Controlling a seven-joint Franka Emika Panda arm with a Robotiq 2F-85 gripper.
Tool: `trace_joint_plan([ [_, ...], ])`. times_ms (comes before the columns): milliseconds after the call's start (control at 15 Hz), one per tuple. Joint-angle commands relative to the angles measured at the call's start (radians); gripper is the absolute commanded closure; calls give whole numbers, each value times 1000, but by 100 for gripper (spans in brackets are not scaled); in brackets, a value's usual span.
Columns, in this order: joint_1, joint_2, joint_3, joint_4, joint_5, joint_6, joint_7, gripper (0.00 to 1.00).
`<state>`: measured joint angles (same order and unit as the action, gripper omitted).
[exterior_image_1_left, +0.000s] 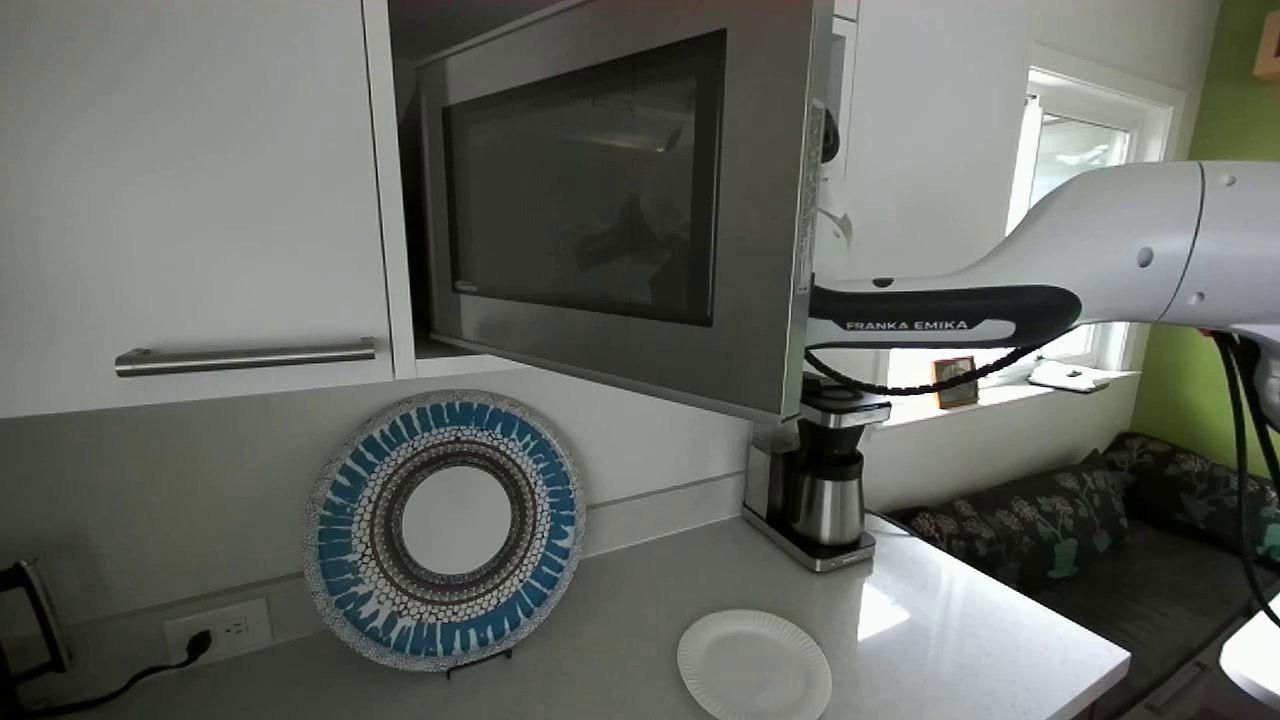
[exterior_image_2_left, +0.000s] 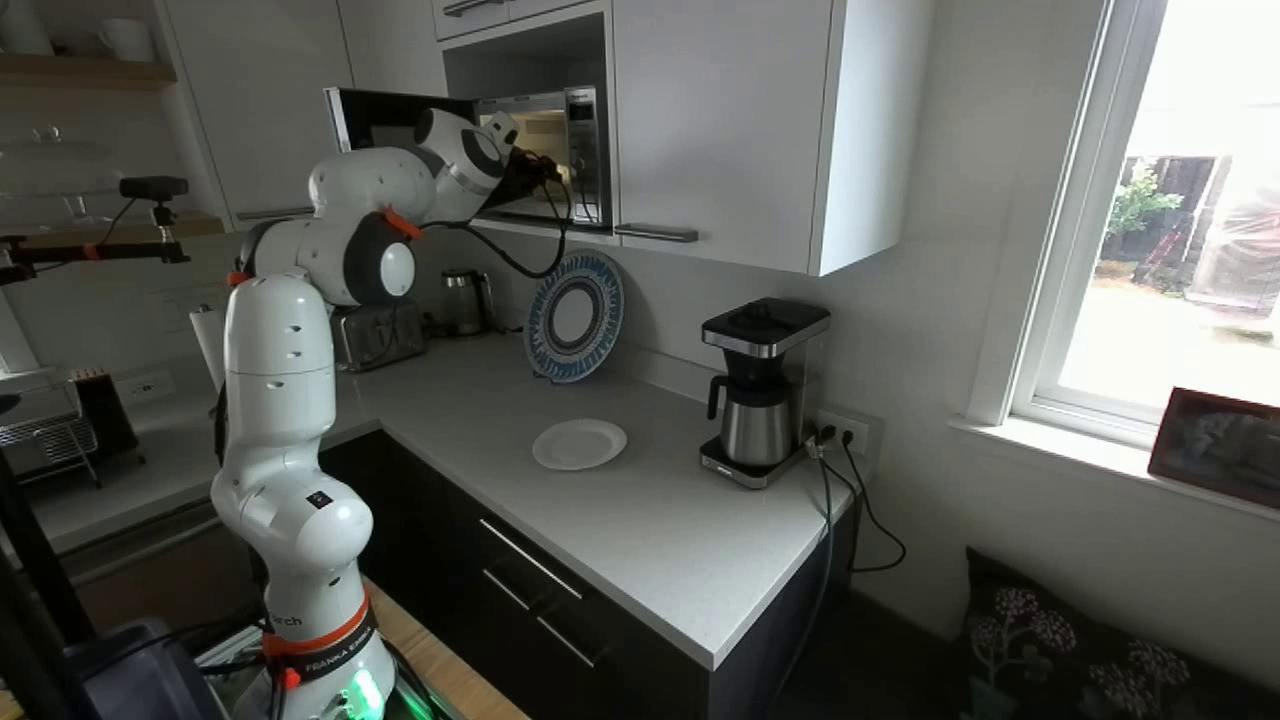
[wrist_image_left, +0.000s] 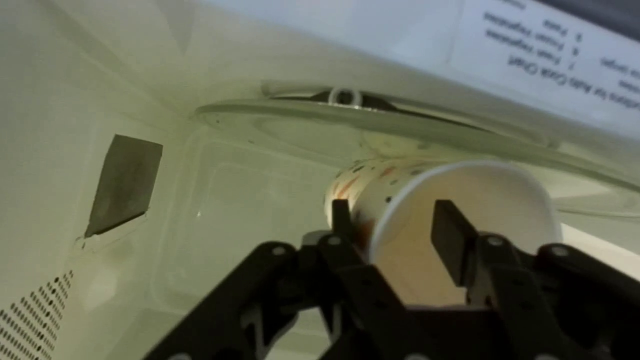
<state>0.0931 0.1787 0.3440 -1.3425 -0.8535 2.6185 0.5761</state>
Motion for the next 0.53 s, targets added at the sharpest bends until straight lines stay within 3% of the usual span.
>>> trace_joint_plan([
  [0, 8, 7, 2, 18, -2, -10, 15, 85],
  [133, 7, 1, 7, 24, 16, -15, 23, 99],
  [467, 7, -10, 19, 53, 53, -20, 68, 99],
])
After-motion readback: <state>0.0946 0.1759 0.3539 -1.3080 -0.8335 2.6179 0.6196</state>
